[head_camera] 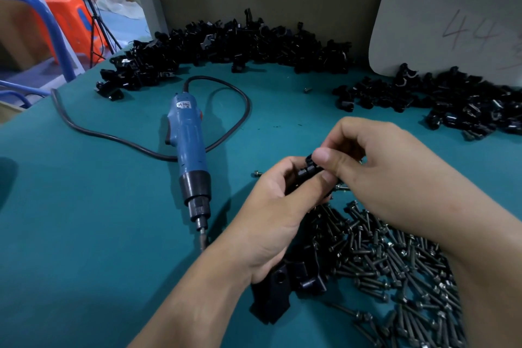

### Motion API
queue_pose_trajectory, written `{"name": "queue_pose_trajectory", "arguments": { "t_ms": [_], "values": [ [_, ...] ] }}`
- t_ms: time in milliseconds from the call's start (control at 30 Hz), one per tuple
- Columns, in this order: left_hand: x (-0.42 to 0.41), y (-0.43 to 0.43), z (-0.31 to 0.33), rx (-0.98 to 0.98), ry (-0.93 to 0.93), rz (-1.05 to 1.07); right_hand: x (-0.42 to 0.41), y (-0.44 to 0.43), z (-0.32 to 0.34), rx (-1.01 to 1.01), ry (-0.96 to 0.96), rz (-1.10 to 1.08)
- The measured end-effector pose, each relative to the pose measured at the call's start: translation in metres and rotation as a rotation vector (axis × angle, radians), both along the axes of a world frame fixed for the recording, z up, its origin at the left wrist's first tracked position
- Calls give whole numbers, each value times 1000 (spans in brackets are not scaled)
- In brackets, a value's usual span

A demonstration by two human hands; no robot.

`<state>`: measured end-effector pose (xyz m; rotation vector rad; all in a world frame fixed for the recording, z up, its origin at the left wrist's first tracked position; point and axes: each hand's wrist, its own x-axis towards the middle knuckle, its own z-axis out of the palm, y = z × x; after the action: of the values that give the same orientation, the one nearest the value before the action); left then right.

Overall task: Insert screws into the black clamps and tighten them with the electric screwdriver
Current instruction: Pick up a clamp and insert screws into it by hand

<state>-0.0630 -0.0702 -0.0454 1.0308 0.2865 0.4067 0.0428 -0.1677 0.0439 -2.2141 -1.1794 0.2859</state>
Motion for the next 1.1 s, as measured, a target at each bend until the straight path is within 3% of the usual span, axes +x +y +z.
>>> {"name": "queue_pose_trajectory", "arguments": {
  "t_ms": [333,467,667,967,1100],
  "values": [
    [-2,-1,-3,121,48,39,-7,2,2,-137,-45,-20],
    [-2,-1,-2,96,30,53,-14,10,-3,-197,-43,-72],
    [-1,2,0,5,-43,103,-8,3,3,-44,-22,-52],
    [-1,-1,4,-69,-96,68,-1,1,-5,-194,-12,-40],
    [-3,0,8,-113,-139,53,0,5,-10,-163,-1,-42]
  ]
}}
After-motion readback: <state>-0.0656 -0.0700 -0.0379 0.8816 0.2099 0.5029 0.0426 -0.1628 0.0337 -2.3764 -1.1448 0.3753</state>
